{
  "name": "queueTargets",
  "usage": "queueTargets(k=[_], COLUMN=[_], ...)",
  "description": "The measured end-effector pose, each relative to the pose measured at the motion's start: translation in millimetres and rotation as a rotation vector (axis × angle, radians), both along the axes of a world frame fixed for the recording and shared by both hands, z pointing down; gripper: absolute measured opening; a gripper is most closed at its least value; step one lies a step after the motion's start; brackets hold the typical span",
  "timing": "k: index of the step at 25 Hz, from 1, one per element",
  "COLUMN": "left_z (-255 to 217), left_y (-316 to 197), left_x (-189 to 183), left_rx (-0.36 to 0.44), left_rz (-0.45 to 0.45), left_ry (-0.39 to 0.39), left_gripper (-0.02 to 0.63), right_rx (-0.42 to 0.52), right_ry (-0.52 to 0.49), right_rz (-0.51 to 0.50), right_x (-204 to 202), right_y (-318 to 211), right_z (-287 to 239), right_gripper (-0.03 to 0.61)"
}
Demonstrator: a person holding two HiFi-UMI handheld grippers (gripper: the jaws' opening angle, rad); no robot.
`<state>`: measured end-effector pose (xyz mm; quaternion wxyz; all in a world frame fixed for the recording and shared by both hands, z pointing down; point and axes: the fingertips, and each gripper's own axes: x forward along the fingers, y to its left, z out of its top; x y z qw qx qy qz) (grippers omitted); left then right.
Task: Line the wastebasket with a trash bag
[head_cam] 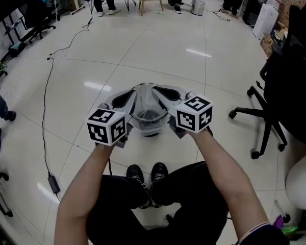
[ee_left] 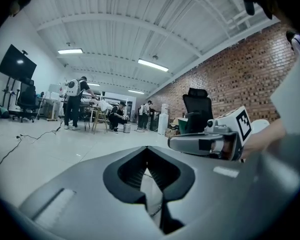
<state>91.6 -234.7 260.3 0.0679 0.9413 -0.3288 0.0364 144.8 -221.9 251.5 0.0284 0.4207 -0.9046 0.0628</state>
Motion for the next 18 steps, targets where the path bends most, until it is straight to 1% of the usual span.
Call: queueTargets(k=[4, 13, 18], left_z=[-0.6, -2.7, -2.1], left_y=[1.6, 2.1, 4.9], left_x=[5.4, 3.5, 4.5], left_rx=[0.003, 0.002, 0.004], left_rz=[0.008, 0.009, 0.016], left_ry=[-0.001, 0.007, -0.002], left_gripper=[0.011, 0.011, 0.011], right_rx=[-0.004, -0.008, -0.008], right_ry=[0.007, 0.000, -0.001], right_rz=[0.005, 0.011, 0.007], right_x=[3.6, 4.8, 3.6], right_y=[-0.2, -1.3, 0.6], right_z=[1.3, 2.1, 1.8], right_gripper=[0.000, 0.000, 0.000])
